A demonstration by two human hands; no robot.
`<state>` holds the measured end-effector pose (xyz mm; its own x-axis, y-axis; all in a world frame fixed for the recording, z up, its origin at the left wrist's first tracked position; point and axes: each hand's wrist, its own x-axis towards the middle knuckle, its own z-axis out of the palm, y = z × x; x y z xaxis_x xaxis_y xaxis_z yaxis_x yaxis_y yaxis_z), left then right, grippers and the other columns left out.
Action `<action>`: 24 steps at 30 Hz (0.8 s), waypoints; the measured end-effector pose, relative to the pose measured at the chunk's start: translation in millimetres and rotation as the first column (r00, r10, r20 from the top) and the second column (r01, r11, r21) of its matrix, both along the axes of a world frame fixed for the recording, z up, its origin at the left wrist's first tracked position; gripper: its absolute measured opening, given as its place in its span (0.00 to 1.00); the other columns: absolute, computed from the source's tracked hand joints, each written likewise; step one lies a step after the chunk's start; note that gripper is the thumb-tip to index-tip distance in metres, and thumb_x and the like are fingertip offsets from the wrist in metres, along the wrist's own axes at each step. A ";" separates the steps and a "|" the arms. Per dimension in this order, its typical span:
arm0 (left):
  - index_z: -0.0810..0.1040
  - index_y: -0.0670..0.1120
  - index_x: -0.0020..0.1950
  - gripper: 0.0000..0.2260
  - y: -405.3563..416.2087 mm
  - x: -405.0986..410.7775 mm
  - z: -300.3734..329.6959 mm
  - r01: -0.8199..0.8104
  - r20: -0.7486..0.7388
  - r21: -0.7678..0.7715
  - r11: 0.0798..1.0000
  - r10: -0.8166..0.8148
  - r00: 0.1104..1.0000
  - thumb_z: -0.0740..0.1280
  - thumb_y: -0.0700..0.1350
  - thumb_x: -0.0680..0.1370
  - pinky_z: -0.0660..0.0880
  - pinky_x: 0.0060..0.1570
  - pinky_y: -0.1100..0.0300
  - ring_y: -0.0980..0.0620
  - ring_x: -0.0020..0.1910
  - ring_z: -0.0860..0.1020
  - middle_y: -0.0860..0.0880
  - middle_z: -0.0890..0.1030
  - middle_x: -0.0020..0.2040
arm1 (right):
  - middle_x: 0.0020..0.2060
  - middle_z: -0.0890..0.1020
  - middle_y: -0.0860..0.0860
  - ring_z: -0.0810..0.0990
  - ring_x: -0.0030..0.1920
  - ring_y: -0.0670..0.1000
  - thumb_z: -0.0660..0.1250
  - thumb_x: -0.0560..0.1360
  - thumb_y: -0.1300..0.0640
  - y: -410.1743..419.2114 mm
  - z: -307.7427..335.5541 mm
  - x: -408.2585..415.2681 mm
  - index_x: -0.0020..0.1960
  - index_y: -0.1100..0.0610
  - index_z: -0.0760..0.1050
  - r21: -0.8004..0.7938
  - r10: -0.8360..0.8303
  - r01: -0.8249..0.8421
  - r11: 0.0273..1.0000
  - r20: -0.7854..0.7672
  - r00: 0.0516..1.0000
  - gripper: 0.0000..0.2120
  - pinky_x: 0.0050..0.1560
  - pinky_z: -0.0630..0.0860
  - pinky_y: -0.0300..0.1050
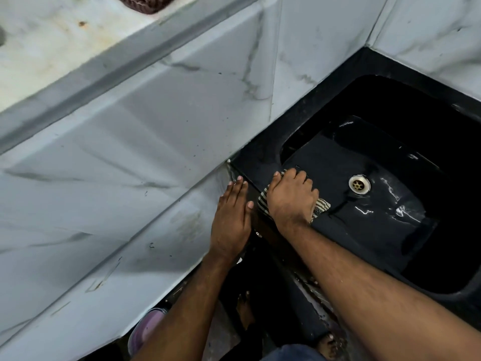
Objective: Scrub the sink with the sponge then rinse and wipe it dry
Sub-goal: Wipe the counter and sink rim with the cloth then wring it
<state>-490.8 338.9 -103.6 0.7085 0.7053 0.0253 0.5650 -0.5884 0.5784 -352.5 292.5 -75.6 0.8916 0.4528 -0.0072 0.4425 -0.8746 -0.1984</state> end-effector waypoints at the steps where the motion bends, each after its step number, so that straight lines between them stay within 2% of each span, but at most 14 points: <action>1: 0.58 0.48 0.81 0.25 1.8 -0.8 -0.4 0.007 0.005 -0.003 1.000 -0.007 1.000 0.49 0.53 0.85 0.53 0.79 0.51 0.56 0.81 0.49 0.53 0.55 0.82 | 0.51 0.78 0.57 0.77 0.50 0.59 0.49 0.81 0.44 6.0 -1.8 -1.0 0.57 0.59 0.74 0.009 -0.010 0.010 1.000 0.003 1.000 0.22 0.50 0.71 0.56; 4: 0.58 0.49 0.81 0.25 4.7 -1.9 -1.0 0.022 0.013 -0.018 1.000 -0.022 1.000 0.47 0.55 0.85 0.54 0.79 0.51 0.57 0.80 0.49 0.53 0.56 0.81 | 0.61 0.76 0.58 0.75 0.58 0.59 0.50 0.81 0.45 26.9 -6.8 -3.8 0.70 0.61 0.68 0.042 -0.062 0.062 0.997 0.010 0.998 0.26 0.54 0.71 0.57; 7: 0.57 0.50 0.81 0.24 9.7 -3.6 -3.2 0.027 0.023 -0.043 0.999 -0.026 0.999 0.47 0.54 0.85 0.54 0.79 0.51 0.58 0.80 0.48 0.54 0.55 0.81 | 0.71 0.69 0.60 0.68 0.69 0.61 0.50 0.81 0.45 48.1 -10.2 -4.2 0.76 0.63 0.60 0.058 -0.096 0.097 0.994 -0.026 0.995 0.30 0.64 0.68 0.59; 11: 0.59 0.48 0.81 0.24 23.8 -6.2 -6.5 0.001 0.053 -0.069 0.998 0.003 0.999 0.48 0.51 0.85 0.56 0.78 0.52 0.57 0.80 0.51 0.54 0.57 0.81 | 0.75 0.63 0.61 0.62 0.74 0.62 0.48 0.82 0.45 74.0 -8.3 -1.0 0.78 0.64 0.55 0.069 -0.140 0.143 0.987 -0.056 0.989 0.31 0.70 0.64 0.60; 18: 0.60 0.46 0.81 0.25 48.9 -3.6 -8.5 0.015 0.032 -0.013 1.000 -0.014 0.999 0.47 0.49 0.84 0.57 0.78 0.53 0.52 0.80 0.55 0.51 0.58 0.81 | 0.79 0.50 0.63 0.52 0.78 0.61 0.47 0.82 0.48 106.3 -9.6 4.8 0.79 0.66 0.47 0.066 -0.148 0.152 0.986 -0.055 0.987 0.33 0.74 0.59 0.59; 21: 0.62 0.44 0.79 0.27 54.7 1.4 -3.4 0.023 0.007 0.021 1.000 -0.024 1.000 0.45 0.46 0.80 0.65 0.74 0.49 0.48 0.77 0.63 0.47 0.64 0.79 | 0.79 0.47 0.64 0.49 0.79 0.61 0.47 0.81 0.50 117.4 -10.2 8.3 0.79 0.67 0.47 0.060 -0.140 0.142 0.988 -0.042 0.989 0.32 0.75 0.57 0.58; 24: 0.65 0.44 0.78 0.33 56.3 8.7 14.1 -0.023 0.012 -0.018 1.000 0.023 1.000 0.42 0.50 0.75 0.67 0.71 0.50 0.46 0.74 0.67 0.46 0.68 0.77 | 0.79 0.46 0.63 0.48 0.79 0.61 0.48 0.81 0.51 127.4 -10.6 14.8 0.79 0.67 0.46 0.052 -0.130 0.132 0.990 -0.045 0.991 0.32 0.76 0.54 0.58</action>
